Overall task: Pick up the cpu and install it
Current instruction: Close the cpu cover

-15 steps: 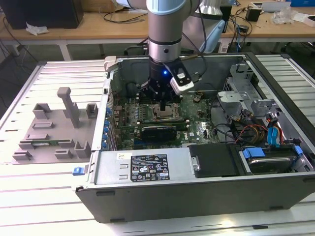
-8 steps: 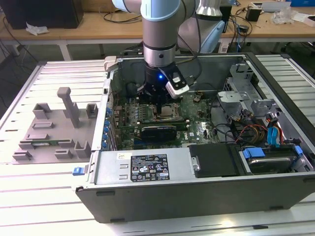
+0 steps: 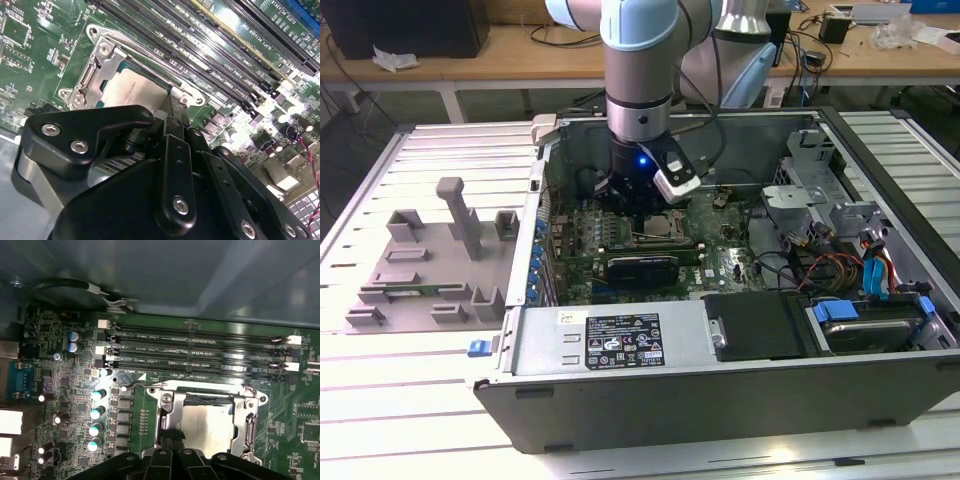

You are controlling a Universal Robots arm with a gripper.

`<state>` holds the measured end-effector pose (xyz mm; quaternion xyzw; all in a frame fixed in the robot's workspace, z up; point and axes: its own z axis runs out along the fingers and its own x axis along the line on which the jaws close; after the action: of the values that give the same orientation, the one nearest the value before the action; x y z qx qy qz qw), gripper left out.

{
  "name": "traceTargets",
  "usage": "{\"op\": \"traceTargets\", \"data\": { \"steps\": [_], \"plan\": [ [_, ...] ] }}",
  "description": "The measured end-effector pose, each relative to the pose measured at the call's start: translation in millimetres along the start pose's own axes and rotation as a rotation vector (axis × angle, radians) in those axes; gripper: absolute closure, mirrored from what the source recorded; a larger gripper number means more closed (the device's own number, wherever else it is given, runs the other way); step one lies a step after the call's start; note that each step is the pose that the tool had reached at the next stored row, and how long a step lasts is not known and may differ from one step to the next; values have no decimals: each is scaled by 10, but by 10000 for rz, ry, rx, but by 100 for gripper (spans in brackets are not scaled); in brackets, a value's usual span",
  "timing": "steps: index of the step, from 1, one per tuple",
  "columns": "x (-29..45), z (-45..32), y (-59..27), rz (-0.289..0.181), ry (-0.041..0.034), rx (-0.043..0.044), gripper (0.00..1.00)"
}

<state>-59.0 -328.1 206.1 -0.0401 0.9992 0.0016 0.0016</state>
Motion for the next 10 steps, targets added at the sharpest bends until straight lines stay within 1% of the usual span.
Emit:
{"op": "traceTargets", "data": {
  "steps": [3, 4, 5, 6, 10],
  "plan": [
    [9, 2, 19, -102, 2, 1, 89],
    [6, 3, 53, -151, 2, 0, 89],
    [-2, 5, 67, -207, 4, 0, 89],
    [-63, 6, 62, -213, 2, 0, 89],
    [-123, 7, 58, -215, 3, -2, 89]
  ]
}}
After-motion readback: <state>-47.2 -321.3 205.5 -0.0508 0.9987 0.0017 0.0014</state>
